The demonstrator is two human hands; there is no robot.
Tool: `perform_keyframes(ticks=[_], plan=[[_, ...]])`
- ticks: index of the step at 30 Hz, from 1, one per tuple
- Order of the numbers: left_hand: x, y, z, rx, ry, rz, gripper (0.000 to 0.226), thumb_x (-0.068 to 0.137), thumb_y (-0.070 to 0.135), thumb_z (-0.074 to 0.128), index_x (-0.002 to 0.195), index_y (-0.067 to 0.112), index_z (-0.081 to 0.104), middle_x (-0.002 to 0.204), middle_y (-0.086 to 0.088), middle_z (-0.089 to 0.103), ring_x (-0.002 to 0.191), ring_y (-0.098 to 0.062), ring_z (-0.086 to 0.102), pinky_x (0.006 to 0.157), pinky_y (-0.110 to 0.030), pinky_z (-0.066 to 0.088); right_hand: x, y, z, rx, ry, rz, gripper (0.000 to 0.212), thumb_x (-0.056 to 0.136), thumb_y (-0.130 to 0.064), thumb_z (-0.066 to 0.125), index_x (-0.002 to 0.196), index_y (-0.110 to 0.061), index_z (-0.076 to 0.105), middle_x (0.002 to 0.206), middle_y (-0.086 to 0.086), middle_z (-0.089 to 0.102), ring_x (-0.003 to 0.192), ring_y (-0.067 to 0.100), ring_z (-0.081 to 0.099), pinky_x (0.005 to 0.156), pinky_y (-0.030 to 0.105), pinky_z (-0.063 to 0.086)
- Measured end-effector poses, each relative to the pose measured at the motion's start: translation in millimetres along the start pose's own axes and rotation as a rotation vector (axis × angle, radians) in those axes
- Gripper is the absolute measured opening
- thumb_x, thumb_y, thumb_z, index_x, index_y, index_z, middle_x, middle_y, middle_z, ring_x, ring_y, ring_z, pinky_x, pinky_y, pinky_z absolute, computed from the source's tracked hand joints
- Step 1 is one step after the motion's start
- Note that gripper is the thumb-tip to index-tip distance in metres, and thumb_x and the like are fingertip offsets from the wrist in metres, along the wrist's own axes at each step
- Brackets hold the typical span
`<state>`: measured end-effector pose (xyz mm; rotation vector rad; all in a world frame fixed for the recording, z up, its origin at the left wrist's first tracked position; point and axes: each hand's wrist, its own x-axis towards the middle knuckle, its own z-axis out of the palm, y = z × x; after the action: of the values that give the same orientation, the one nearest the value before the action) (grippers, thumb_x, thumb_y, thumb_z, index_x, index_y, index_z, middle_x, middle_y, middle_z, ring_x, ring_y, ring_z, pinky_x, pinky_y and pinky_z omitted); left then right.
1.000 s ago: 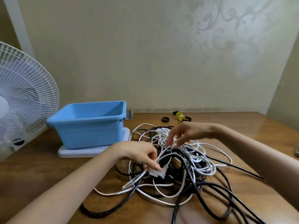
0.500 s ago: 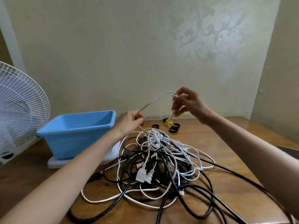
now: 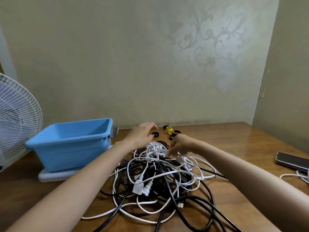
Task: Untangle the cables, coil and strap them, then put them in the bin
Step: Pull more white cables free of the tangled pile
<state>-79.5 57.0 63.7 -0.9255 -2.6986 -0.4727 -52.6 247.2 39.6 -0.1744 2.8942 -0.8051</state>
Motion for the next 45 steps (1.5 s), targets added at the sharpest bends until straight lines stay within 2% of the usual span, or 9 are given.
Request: perform_keyframes(ticks=[5, 10, 15, 24, 29, 33, 38, 41, 45], plan=[[22, 6, 20, 0.049, -0.038, 0.047, 0.040, 0.093, 0.025, 0.056, 0.131, 0.027, 0.044, 0.129, 0.003, 0.054, 0.123, -0.017, 0.045, 0.110, -0.040, 0.023, -11, -17, -46, 0.272, 0.233, -0.136, 0.009, 0.085, -0.008, 0.065, 0.077, -0.008, 0.069, 0.059, 0.000, 0.056, 0.046, 0.006, 0.046, 0.042, 0.014, 0.034], [43, 11, -5, -0.068, 0.263, 0.000, 0.009, 0.093, 0.025, 0.058, 0.090, 0.020, 0.052, 0.090, 0.005, 0.051, 0.088, -0.012, 0.046, 0.060, -0.018, 0.030, -25, -19, -89, 0.395, 0.429, -0.332, 0.021, 0.091, -0.012, 0.060, 0.073, -0.019, 0.068, 0.055, -0.010, 0.051, 0.045, -0.005, 0.040, 0.045, 0.010, 0.028], [42, 2, -27, -0.136, 0.194, -0.071, 0.033, 0.083, 0.041, 0.067, 0.104, 0.018, 0.055, 0.097, 0.009, 0.054, 0.088, -0.017, 0.057, 0.062, -0.022, 0.040, -29, -21, -117, 0.648, 0.562, -0.486, 0.009, 0.089, -0.008, 0.062, 0.086, -0.007, 0.071, 0.057, -0.010, 0.057, 0.056, 0.002, 0.045, 0.056, 0.012, 0.036], [23, -44, -33, -0.584, 0.096, -0.238, 0.014, 0.095, 0.020, 0.055, 0.083, 0.018, 0.063, 0.071, -0.003, 0.070, 0.067, -0.016, 0.063, 0.069, -0.033, 0.048, -36, 1, -152, 0.917, 1.002, -0.354, 0.022, 0.091, -0.005, 0.058, 0.073, -0.014, 0.067, 0.044, -0.009, 0.055, 0.037, 0.004, 0.036, 0.039, 0.016, 0.024], [30, -49, -46, -0.157, 0.269, -0.347, 0.023, 0.088, 0.043, 0.062, 0.083, 0.020, 0.063, 0.079, 0.003, 0.063, 0.079, -0.019, 0.058, 0.071, -0.030, 0.043, -35, 5, -159, 1.123, 1.208, -0.326, 0.028, 0.090, -0.002, 0.056, 0.066, -0.016, 0.061, 0.043, -0.009, 0.053, 0.039, 0.005, 0.041, 0.039, 0.019, 0.029], [18, -63, -48, -0.198, -0.059, -0.333, 0.034, 0.091, 0.041, 0.057, 0.070, 0.013, 0.057, 0.059, 0.004, 0.054, 0.061, -0.017, 0.050, 0.056, -0.025, 0.036, -37, 27, -173, 1.335, 1.341, -0.121, 0.031, 0.093, -0.012, 0.059, 0.063, -0.017, 0.055, 0.044, -0.006, 0.048, 0.034, 0.005, 0.039, 0.037, 0.021, 0.032], [-1, -59, -58, -0.633, -0.149, -0.335, 0.023, 0.096, 0.024, 0.052, 0.090, 0.004, 0.063, 0.073, -0.001, 0.068, 0.050, -0.006, 0.058, 0.045, -0.015, 0.045, -28, 59, -160, 1.261, 1.236, -0.005, 0.030, 0.097, -0.019, 0.055, 0.068, -0.018, 0.052, 0.052, -0.003, 0.052, 0.036, 0.004, 0.041, 0.038, 0.018, 0.038], [-1, -54, -66, -1.204, -0.034, -0.333, 0.024, 0.101, 0.020, 0.040, 0.092, 0.006, 0.057, 0.104, -0.014, 0.069, 0.084, -0.023, 0.070, 0.072, -0.032, 0.059, -21, 66, -146, 1.114, 0.954, 0.039, 0.025, 0.097, -0.012, 0.054, 0.072, -0.012, 0.056, 0.039, -0.008, 0.056, 0.031, 0.004, 0.046, 0.037, 0.014, 0.040], [6, -35, -71, -1.676, 0.023, -0.345, 0.030, 0.103, 0.023, 0.033, 0.081, 0.011, 0.049, 0.098, -0.018, 0.071, 0.090, -0.028, 0.071, 0.076, -0.041, 0.059, -13, 60, -107, 0.752, 0.617, 0.114, 0.015, 0.091, -0.004, 0.061, 0.076, -0.006, 0.064, 0.052, 0.006, 0.062, 0.039, 0.007, 0.055, 0.042, 0.016, 0.046]])
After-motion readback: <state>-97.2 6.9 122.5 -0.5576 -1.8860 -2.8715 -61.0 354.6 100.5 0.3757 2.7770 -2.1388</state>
